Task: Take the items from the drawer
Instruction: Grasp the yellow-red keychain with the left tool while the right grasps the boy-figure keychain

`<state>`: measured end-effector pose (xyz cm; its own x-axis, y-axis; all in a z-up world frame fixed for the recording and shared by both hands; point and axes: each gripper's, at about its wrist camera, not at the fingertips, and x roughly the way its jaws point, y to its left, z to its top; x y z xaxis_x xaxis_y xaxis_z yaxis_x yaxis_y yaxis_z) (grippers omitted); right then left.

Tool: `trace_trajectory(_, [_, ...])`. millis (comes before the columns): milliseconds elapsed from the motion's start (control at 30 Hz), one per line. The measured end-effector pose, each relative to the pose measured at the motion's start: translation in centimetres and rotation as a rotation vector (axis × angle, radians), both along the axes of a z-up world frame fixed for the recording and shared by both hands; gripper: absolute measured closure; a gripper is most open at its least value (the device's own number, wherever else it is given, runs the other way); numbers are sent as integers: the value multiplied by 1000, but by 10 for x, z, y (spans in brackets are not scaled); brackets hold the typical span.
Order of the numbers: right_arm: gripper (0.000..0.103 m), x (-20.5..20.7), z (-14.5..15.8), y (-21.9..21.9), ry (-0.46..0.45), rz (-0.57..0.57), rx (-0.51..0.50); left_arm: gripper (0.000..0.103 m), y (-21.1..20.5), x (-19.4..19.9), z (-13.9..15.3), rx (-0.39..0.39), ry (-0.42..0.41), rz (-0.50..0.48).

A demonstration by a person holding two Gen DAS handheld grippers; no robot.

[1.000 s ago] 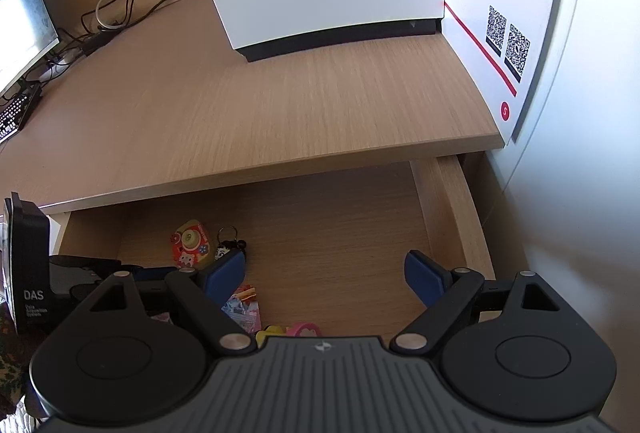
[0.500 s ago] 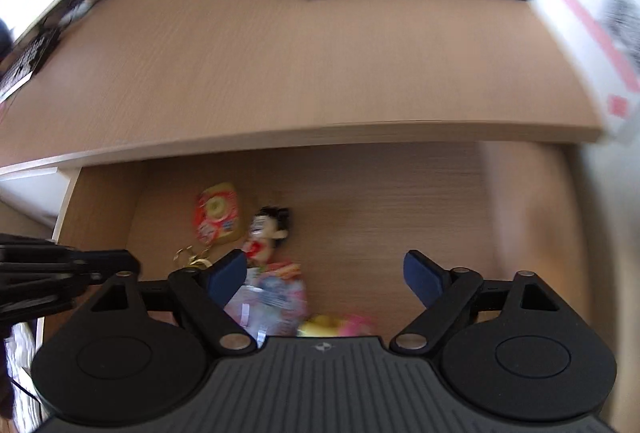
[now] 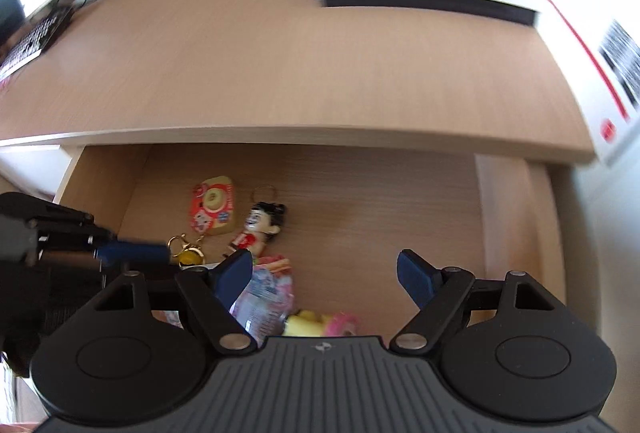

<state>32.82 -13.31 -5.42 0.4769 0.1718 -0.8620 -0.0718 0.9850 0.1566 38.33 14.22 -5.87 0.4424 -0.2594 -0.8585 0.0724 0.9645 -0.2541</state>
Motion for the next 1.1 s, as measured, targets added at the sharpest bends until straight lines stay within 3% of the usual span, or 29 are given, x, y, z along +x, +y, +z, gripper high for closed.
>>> trace_trajectory(100, [22, -5, -1, -5, -16, -40, 1, 83, 3, 11, -5, 19, -39, 180])
trace_trajectory(300, [22, -21, -7, -14, -34, -61, 1, 83, -11, 14, -11, 36, -55, 322])
trace_trajectory(567, [23, -25, -18, -18, -42, -79, -11, 79, -29, 17, -12, 122, -56, 279])
trace_trajectory(633, [23, -26, -22, -20, -37, -87, -9, 72, -31, 18, -10, 125, -61, 243])
trace_trajectory(700, [22, -27, -26, -22, -25, -96, -8, 50, -29, 19, -8, 89, -60, 206])
trace_trajectory(767, [22, -27, -30, -24, -13, -103, -7, 42, -26, 19, -7, 31, -59, 143])
trace_trajectory(867, [22, -27, -35, -27, 1, -115, 2, 44, -25, 17, -3, 54, -64, 109])
trace_trajectory(1000, [22, -27, -36, -30, 4, -129, 13, 49, -39, 4, 6, 186, -153, 211])
trace_trajectory(1100, [22, -27, -37, -29, 5, -122, 8, 49, -36, 6, 3, 161, -104, 232])
